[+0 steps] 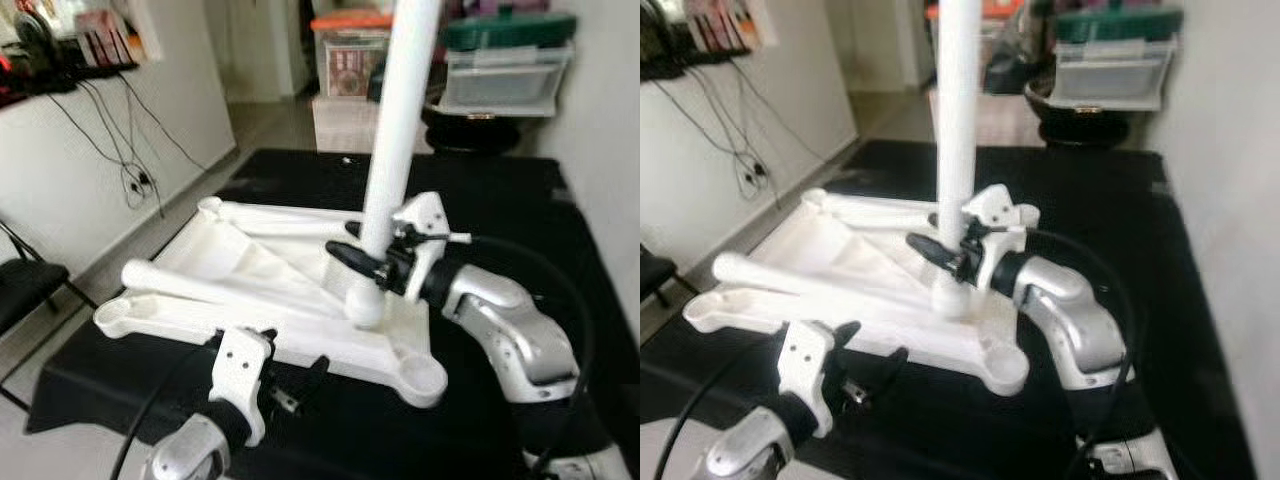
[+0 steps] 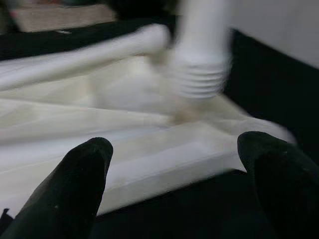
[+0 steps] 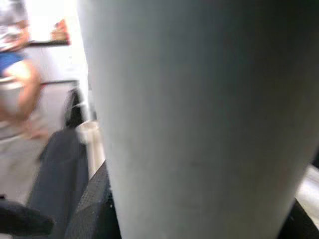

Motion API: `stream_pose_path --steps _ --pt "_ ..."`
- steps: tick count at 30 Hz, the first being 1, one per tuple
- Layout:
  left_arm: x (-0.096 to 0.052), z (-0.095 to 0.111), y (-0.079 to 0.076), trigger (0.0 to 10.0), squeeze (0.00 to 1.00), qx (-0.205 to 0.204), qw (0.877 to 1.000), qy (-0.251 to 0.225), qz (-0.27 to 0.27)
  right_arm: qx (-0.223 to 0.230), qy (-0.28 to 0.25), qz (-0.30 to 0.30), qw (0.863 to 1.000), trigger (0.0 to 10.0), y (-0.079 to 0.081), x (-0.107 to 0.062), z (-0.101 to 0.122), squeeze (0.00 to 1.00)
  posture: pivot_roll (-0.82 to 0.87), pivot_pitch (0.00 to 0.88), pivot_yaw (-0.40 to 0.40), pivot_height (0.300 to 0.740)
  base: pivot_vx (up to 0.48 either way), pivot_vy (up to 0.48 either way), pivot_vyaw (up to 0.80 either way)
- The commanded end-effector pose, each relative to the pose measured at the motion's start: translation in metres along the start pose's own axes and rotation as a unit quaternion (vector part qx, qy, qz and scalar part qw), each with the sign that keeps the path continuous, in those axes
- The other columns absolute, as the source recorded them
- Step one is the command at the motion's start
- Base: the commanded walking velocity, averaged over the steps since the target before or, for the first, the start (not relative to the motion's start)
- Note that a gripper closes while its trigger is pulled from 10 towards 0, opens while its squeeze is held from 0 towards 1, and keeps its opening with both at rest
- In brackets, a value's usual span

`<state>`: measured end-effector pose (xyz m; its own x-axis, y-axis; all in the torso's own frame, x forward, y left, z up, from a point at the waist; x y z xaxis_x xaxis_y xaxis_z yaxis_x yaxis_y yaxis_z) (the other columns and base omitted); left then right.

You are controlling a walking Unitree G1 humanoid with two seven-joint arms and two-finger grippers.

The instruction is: Building children table

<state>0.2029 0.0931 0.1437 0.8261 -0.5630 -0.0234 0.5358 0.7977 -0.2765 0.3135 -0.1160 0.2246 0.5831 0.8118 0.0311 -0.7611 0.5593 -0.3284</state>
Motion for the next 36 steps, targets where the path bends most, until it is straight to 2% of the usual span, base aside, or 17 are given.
stream_pose_path --steps 1,4,10,14,17,28,33,36 --pt "-0.003 -0.006 0.001 10.0 0.00 -0.002 1.000 0.022 -0.003 0.002 -0.021 0.031 0.999 10.0 0.009 0.005 0.006 0.00 -0.01 0.055 0.037 0.740 0.000 0.000 0.00" --pt "-0.008 -0.009 -0.005 10.0 0.00 -0.003 0.999 0.038 -0.019 -0.004 -0.039 0.086 0.996 10.0 0.016 0.001 0.014 0.00 -0.01 0.070 0.028 0.740 0.000 0.000 0.00" --pt "-0.017 -0.015 -0.012 10.0 0.00 0.005 0.998 0.064 -0.026 -0.024 -0.031 0.141 0.989 10.0 0.018 -0.010 0.016 0.00 -0.01 0.093 0.026 0.740 0.000 0.000 0.00" --pt "-0.020 -0.015 -0.014 10.0 0.00 0.017 0.997 0.067 -0.022 -0.027 -0.023 0.136 0.990 10.0 0.014 -0.012 0.013 0.00 0.00 0.106 0.025 0.740 0.000 0.340 0.00" --pt "-0.022 -0.014 -0.014 10.0 0.00 0.009 0.998 0.060 -0.017 -0.027 -0.022 0.133 0.991 10.0 0.013 -0.012 0.013 0.00 0.00 0.111 0.026 0.740 0.000 0.465 0.00" --pt "-0.024 -0.006 -0.008 10.0 0.00 0.031 0.998 0.045 0.005 -0.029 -0.010 0.113 0.993 10.0 0.001 -0.018 0.009 0.00 0.00 0.128 0.032 0.740 0.000 0.000 0.00" --pt "-0.024 -0.001 -0.001 10.0 0.00 0.069 0.997 0.038 0.012 0.006 0.015 0.067 0.998 10.0 -0.018 -0.040 -0.005 0.00 0.00 0.140 0.023 0.740 0.000 0.000 0.00" --pt "-0.025 -0.001 -0.003 10.0 0.00 0.068 0.997 0.036 0.006 0.021 0.015 0.062 0.998 10.0 -0.022 -0.052 -0.007 0.00 0.00 0.145 0.024 0.740 0.000 0.000 0.00"
Point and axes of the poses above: a point about 5 cm out from each wrist's last joint towards the gripper, its own x axis pointing out of the wrist towards the gripper, its own z axis along the axis of the wrist's last joint, y = z × x, the point moved 1 cm from there along x, pointing out of the wrist towards the gripper, and after that the axes turned 14 degrees about -x, right-handed, at the moved point
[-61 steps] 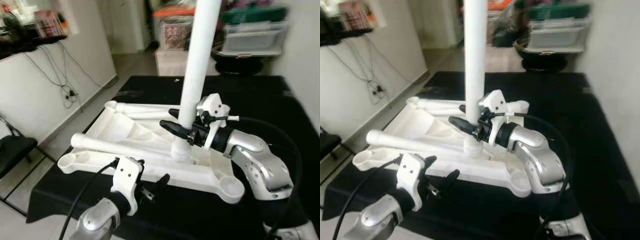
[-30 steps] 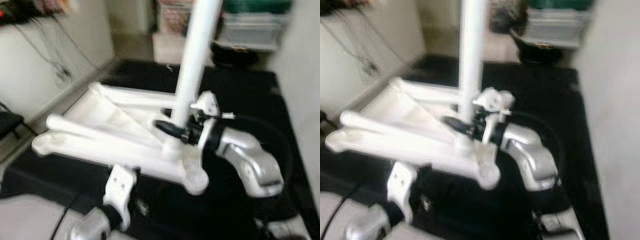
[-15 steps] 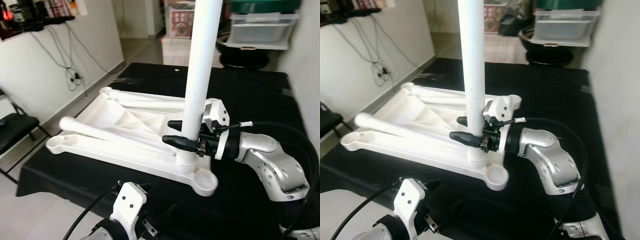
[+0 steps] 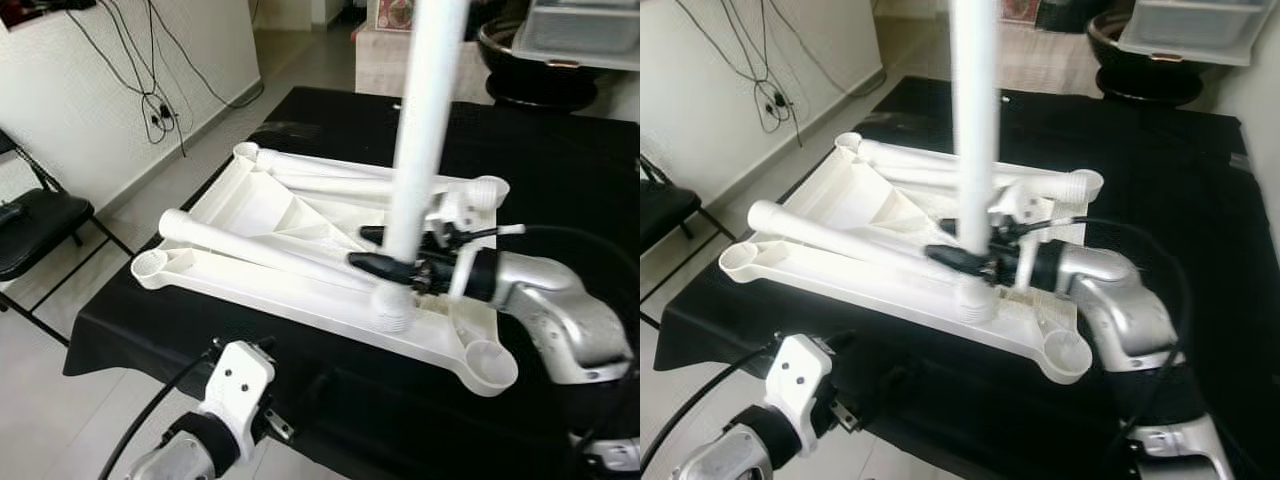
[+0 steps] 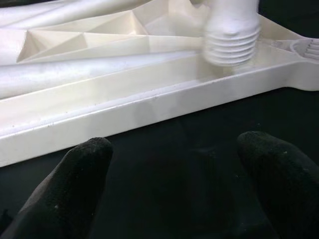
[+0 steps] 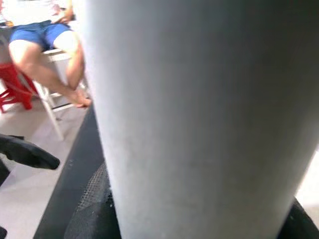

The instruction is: Building children table

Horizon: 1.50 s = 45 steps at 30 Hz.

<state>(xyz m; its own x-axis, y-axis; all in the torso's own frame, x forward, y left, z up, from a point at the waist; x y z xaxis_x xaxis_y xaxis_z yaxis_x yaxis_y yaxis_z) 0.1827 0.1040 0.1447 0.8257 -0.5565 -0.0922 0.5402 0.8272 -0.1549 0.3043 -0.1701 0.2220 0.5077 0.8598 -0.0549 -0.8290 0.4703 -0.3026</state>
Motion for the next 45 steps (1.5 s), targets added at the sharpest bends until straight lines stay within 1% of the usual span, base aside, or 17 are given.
stream_pose_path --steps 1,2,4,6,11,15,19,22,25,26,33,36,38,39,41,43,45 --pt "-0.003 -0.002 -0.003 10.0 0.00 0.008 1.000 0.003 -0.009 0.017 -0.013 0.010 1.000 10.0 0.001 -0.014 0.002 0.00 0.00 0.150 0.029 0.740 0.000 0.000 0.00" --pt "-0.004 -0.002 -0.005 10.0 0.00 0.010 1.000 0.005 -0.014 0.025 -0.013 0.009 1.000 10.0 0.002 -0.025 0.003 0.00 0.00 0.150 0.032 0.740 0.000 0.000 0.00" --pt "-0.004 -0.002 -0.005 10.0 0.00 0.010 1.000 0.005 -0.014 0.025 -0.013 0.009 1.000 10.0 0.002 -0.025 0.003 0.00 0.00 0.150 0.032 0.740 0.000 0.000 0.00" --pt "-0.005 -0.003 -0.006 10.0 0.00 0.011 1.000 0.007 -0.018 0.035 -0.015 -0.002 0.999 10.0 0.002 -0.038 0.006 0.00 -0.01 0.151 0.038 0.740 0.000 0.000 0.00" --pt "-0.003 -0.003 -0.004 10.0 0.00 0.009 1.000 0.007 -0.020 0.042 -0.038 0.001 0.998 10.0 0.009 -0.040 0.016 0.00 -0.02 0.149 0.051 0.740 0.000 0.000 -0.63" --pt "0.001 -0.001 -0.002 10.0 0.00 0.016 1.000 0.003 -0.025 0.032 -0.078 0.015 0.996 10.0 0.023 -0.033 0.034 0.00 -0.03 0.149 0.070 0.740 0.000 0.000 -0.79" --pt "0.002 -0.001 0.000 10.0 0.00 0.019 1.000 0.001 -0.024 0.027 -0.085 0.021 0.996 10.0 0.025 -0.030 0.038 0.00 -0.03 0.150 0.074 0.740 0.000 0.000 -0.79" --pt "0.002 -0.001 0.002 10.0 0.00 0.024 1.000 0.000 -0.020 0.018 -0.091 0.047 0.995 10.0 0.038 -0.022 0.045 0.00 -0.03 0.150 0.079 0.740 0.000 0.000 -0.79" --pt "0.002 -0.001 0.002 10.0 0.00 0.026 1.000 0.002 -0.015 0.013 -0.088 0.052 0.995 10.0 0.042 -0.017 0.044 0.00 -0.03 0.150 0.082 0.740 0.000 0.000 -0.26" --pt "0.002 -0.002 0.003 10.0 0.00 0.030 0.999 0.006 -0.009 0.006 -0.082 0.060 0.995 10.0 0.049 -0.008 0.042 0.00 -0.02 0.150 0.082 0.740 0.000 0.000 0.00" --pt "0.000 -0.002 0.002 10.0 0.00 0.025 1.000 0.015 -0.007 -0.007 -0.069 0.054 0.996 10.0 0.050 -0.001 0.035 0.00 -0.02 0.153 0.083 0.740 0.000 0.000 0.00" --pt "-0.009 -0.007 -0.010 10.0 0.00 -0.017 0.999 0.033 -0.032 -0.026 -0.065 0.057 0.996 10.0 0.053 0.009 0.030 0.00 -0.01 0.169 0.089 0.740 0.000 0.000 0.00" --pt "-0.010 -0.008 -0.012 10.0 0.00 -0.024 0.999 0.036 -0.033 -0.029 -0.065 0.057 0.996 10.0 0.053 0.011 0.030 0.00 -0.01 0.169 0.089 0.740 0.000 0.000 0.00" --pt "-0.010 -0.008 -0.012 10.0 0.00 -0.024 0.999 0.036 -0.033 -0.029 -0.065 0.057 0.996 10.0 0.053 0.011 0.030 0.00 -0.01 0.169 0.089 0.740 0.000 0.000 0.00" --pt "-0.013 -0.010 -0.014 10.0 0.00 -0.045 0.998 0.041 -0.023 -0.038 -0.067 0.058 0.995 10.0 0.051 0.014 0.029 0.00 0.01 0.183 0.096 0.740 0.000 0.000 0.00" --pt "-0.020 -0.013 -0.017 10.0 0.00 -0.076 0.996 0.048 -0.011 -0.053 -0.065 0.080 0.993 10.0 0.049 0.017 0.029 0.00 0.03 0.200 0.099 0.740 0.000 0.000 0.00" --pt "-0.020 -0.013 -0.017 10.0 0.00 -0.077 0.996 0.048 -0.011 -0.054 -0.063 0.084 0.993 10.0 0.048 0.017 0.028 0.00 0.03 0.202 0.099 0.740 0.000 0.000 0.00"
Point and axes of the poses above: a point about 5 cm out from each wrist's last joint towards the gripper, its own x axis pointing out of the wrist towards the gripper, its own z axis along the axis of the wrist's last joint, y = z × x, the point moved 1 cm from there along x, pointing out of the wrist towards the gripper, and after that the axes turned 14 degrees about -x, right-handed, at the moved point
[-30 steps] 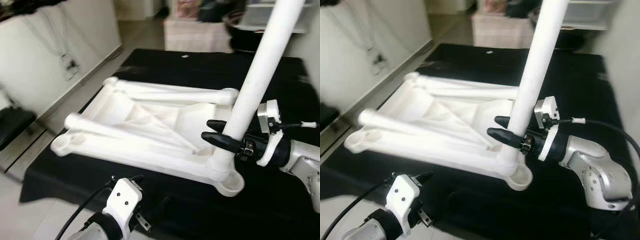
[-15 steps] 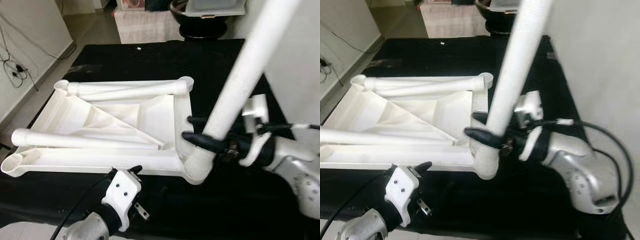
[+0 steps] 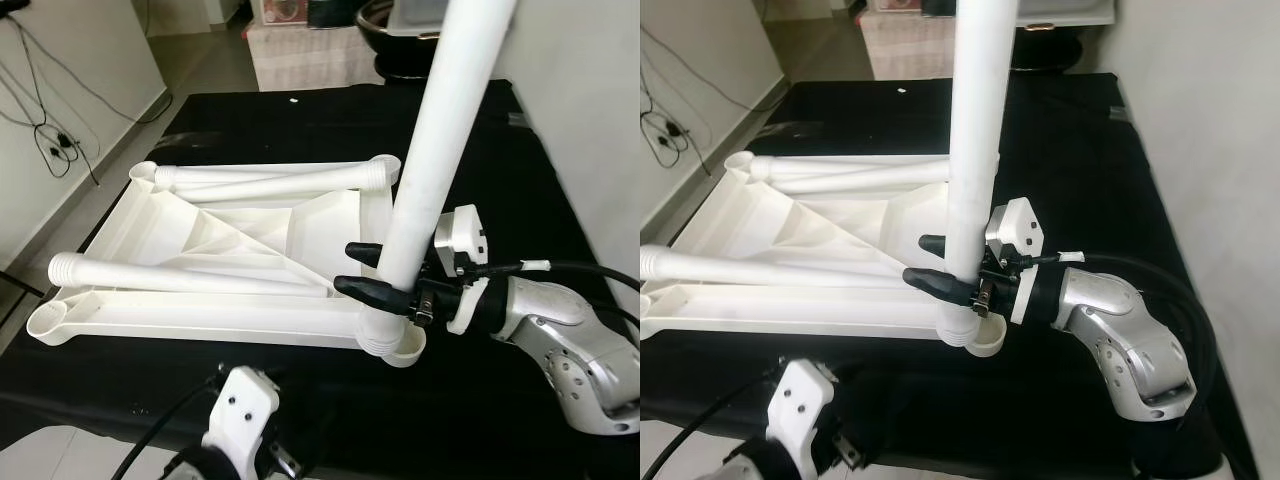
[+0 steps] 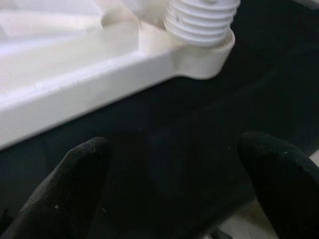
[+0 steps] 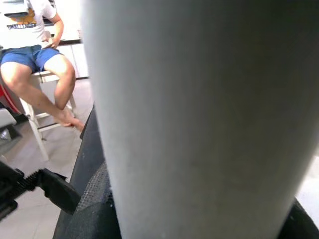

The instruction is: Building children table

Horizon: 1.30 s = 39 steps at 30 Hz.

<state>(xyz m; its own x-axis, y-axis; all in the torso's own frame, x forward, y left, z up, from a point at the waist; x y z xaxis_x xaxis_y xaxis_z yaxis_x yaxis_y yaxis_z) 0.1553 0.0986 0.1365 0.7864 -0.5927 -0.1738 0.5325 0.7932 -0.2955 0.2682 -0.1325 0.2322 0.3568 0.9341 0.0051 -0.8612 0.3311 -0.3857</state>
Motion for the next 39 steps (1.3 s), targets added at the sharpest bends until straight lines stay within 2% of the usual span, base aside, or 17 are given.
stream_pose_path --steps 1,9,15,21,27,28,30,39 --pt "-0.002 0.000 0.000 10.0 0.00 -0.007 1.000 0.001 0.003 -0.011 -0.002 0.020 1.000 10.0 0.001 0.004 0.001 0.00 0.03 0.209 0.100 0.740 0.000 0.000 0.00" --pt "-0.004 0.003 -0.003 10.0 0.00 -0.007 1.000 0.003 -0.016 -0.024 0.009 0.035 0.999 10.0 -0.007 -0.005 0.000 0.00 0.05 0.240 0.105 0.740 0.000 0.000 0.00" --pt "-0.006 0.005 -0.007 10.0 0.00 -0.018 0.999 0.005 -0.028 -0.034 0.012 0.060 0.998 10.0 -0.010 -0.016 0.005 0.00 0.04 0.256 0.110 0.740 0.000 0.000 0.00" --pt "-0.007 0.005 -0.008 10.0 0.00 -0.022 0.999 0.005 -0.029 -0.035 0.013 0.075 0.996 10.0 -0.009 -0.019 0.005 0.00 0.04 0.256 0.109 0.740 0.000 0.000 0.00" --pt "-0.007 0.005 -0.007 10.0 0.00 -0.024 0.999 0.005 -0.028 -0.026 0.005 0.097 0.995 10.0 -0.002 -0.020 0.005 0.00 0.04 0.246 0.110 0.740 0.000 0.000 0.00" --pt "-0.007 0.005 -0.007 10.0 0.00 -0.024 0.999 0.004 -0.028 -0.022 0.000 0.108 0.994 10.0 0.005 -0.016 0.005 0.00 0.04 0.242 0.109 0.740 0.000 0.000 0.00" --pt "-0.007 0.005 -0.007 10.0 0.00 -0.024 0.999 0.004 -0.029 -0.020 -0.003 0.114 0.993 10.0 0.009 -0.014 0.004 0.00 0.04 0.242 0.109 0.740 0.000 0.000 0.00" --pt "-0.006 0.005 -0.007 10.0 0.00 -0.021 0.999 0.006 -0.031 -0.012 -0.019 0.139 0.990 10.0 0.020 -0.008 0.003 0.00 0.04 0.227 0.108 0.740 0.000 0.000 0.00"
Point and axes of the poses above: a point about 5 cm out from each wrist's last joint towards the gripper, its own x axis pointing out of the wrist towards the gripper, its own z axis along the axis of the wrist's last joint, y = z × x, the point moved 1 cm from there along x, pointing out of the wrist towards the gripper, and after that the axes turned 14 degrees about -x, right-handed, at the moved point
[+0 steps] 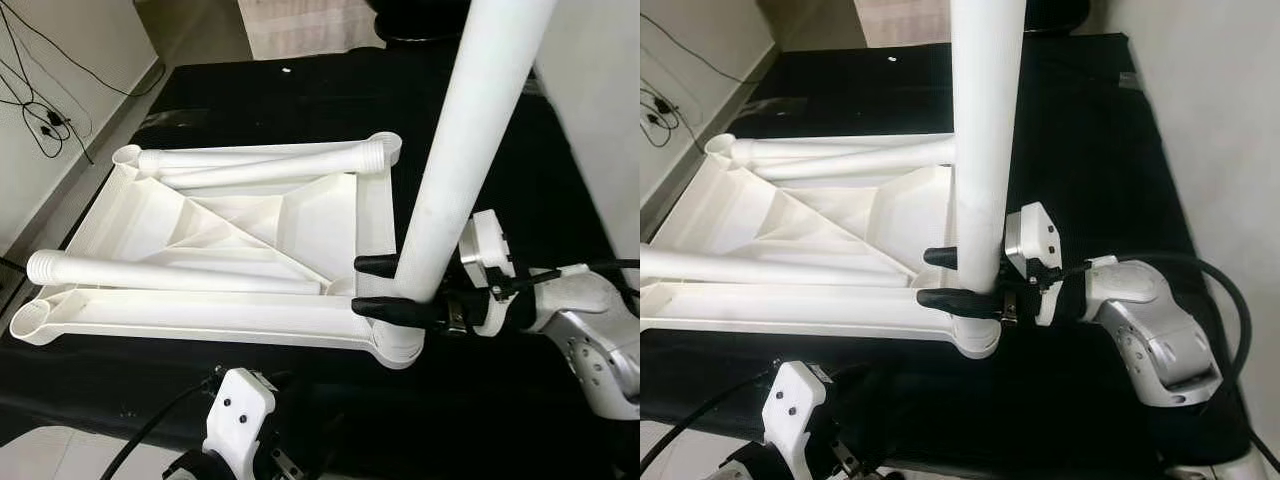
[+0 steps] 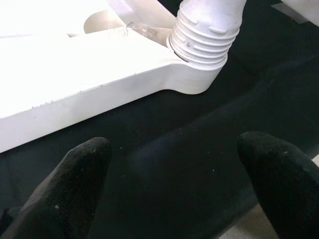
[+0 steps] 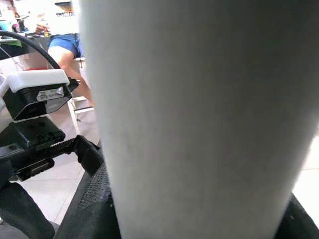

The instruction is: Building children table

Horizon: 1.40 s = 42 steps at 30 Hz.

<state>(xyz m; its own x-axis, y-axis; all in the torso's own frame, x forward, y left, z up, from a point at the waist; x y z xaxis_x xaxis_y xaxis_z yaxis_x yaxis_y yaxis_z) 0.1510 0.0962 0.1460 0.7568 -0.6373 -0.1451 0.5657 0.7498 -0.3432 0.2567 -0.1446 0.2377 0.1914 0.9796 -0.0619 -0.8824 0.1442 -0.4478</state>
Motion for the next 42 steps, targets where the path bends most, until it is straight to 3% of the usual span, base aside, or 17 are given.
stream_pose_path --steps 1,6,14,19,22,24,26,27,31,32,33,34,35,37,38,40,42 --pt "-0.003 -0.003 0.000 10.0 0.00 -0.001 1.000 0.011 0.000 0.024 -0.018 0.046 0.998 10.0 0.015 0.010 -0.003 0.00 0.04 0.227 0.108 0.740 0.000 0.000 0.00" --pt "-0.004 -0.003 -0.001 10.0 0.00 -0.001 1.000 0.011 -0.002 0.013 -0.031 0.120 0.992 10.0 0.025 0.022 -0.002 0.00 0.05 0.232 0.109 0.740 0.000 0.000 0.00" --pt "-0.004 -0.002 -0.001 10.0 0.00 0.000 1.000 0.011 0.000 0.003 -0.026 0.134 0.991 10.0 0.025 0.031 -0.006 0.00 0.06 0.241 0.108 0.740 0.000 0.000 0.00" --pt "-0.004 -0.002 -0.002 10.0 0.00 -0.001 1.000 0.009 0.002 0.002 0.015 0.089 0.996 10.0 0.029 0.036 -0.019 0.00 0.05 0.252 0.102 0.740 0.000 0.000 0.00" --pt "-0.003 -0.001 -0.001 10.0 0.00 -0.001 1.000 0.008 0.001 0.021 0.051 0.020 0.998 10.0 0.035 0.040 -0.028 0.00 0.04 0.252 0.096 0.740 0.000 0.000 0.00" --pt "-0.002 -0.001 -0.001 10.0 0.00 -0.001 1.000 0.008 0.000 0.049 0.103 -0.054 0.992 10.0 0.039 0.041 -0.038 0.00 0.04 0.251 0.090 0.740 0.000 0.000 0.00" --pt "-0.002 -0.001 -0.001 10.0 0.00 -0.001 1.000 0.008 0.000 0.063 0.113 -0.068 0.989 10.0 0.039 0.041 -0.041 0.00 0.04 0.251 0.090 0.740 0.000 0.000 0.00" --pt "-0.002 -0.001 -0.001 10.0 0.00 -0.001 1.000 0.007 0.001 0.082 0.131 -0.111 0.982 10.0 0.039 0.039 -0.044 0.00 0.03 0.251 0.085 0.740 0.000 0.000 0.00" --pt "-0.002 -0.001 -0.001 10.0 0.00 0.000 1.000 0.006 0.002 0.092 0.153 -0.153 0.972 10.0 0.037 0.036 -0.048 0.00 0.03 0.249 0.084 0.740 0.000 0.000 0.00" --pt "-0.002 -0.001 -0.001 10.0 0.00 0.000 1.000 0.005 0.002 0.097 0.184 -0.209 0.955 10.0 0.031 0.031 -0.053 0.00 0.02 0.246 0.083 0.740 0.000 0.000 0.00" --pt "-0.002 -0.001 -0.001 10.0 0.00 0.000 1.000 0.005 0.002 0.097 0.184 -0.209 0.955 10.0 0.031 0.031 -0.053 0.00 0.02 0.246 0.083 0.740 0.000 0.000 0.00" --pt "-0.002 -0.001 0.000 10.0 0.00 0.001 1.000 0.005 0.002 0.095 0.210 -0.257 0.939 10.0 0.026 0.025 -0.058 0.00 0.02 0.246 0.082 0.740 0.000 0.000 0.00" --pt "-0.002 -0.001 0.000 10.0 0.00 0.001 1.000 0.005 0.002 0.095 0.210 -0.257 0.939 10.0 0.026 0.025 -0.058 0.00 0.02 0.246 0.082 0.740 0.000 0.000 0.00" --pt "-0.001 0.000 0.001 10.0 0.00 0.002 1.000 0.003 0.003 0.082 0.255 -0.367 0.891 10.0 0.018 0.011 -0.064 0.00 0.02 0.242 0.086 0.740 0.000 0.000 0.00" --pt "-0.001 0.000 0.001 10.0 0.00 0.002 1.000 0.003 0.003 0.082 0.255 -0.367 0.891 10.0 0.018 0.011 -0.064 0.00 0.02 0.242 0.086 0.740 0.000 0.000 0.00" --pt "0.001 0.001 0.002 10.0 0.00 0.008 1.000 0.002 0.003 0.073 0.258 -0.418 0.868 10.0 0.018 0.007 -0.062 0.00 0.02 0.237 0.085 0.740 0.000 0.000 0.00" --pt "0.001 0.002 0.004 10.0 0.00 0.012 1.000 0.000 0.006 0.069 0.245 -0.432 0.865 10.0 0.017 0.008 -0.060 0.00 0.02 0.234 0.086 0.740 0.000 0.000 0.00"
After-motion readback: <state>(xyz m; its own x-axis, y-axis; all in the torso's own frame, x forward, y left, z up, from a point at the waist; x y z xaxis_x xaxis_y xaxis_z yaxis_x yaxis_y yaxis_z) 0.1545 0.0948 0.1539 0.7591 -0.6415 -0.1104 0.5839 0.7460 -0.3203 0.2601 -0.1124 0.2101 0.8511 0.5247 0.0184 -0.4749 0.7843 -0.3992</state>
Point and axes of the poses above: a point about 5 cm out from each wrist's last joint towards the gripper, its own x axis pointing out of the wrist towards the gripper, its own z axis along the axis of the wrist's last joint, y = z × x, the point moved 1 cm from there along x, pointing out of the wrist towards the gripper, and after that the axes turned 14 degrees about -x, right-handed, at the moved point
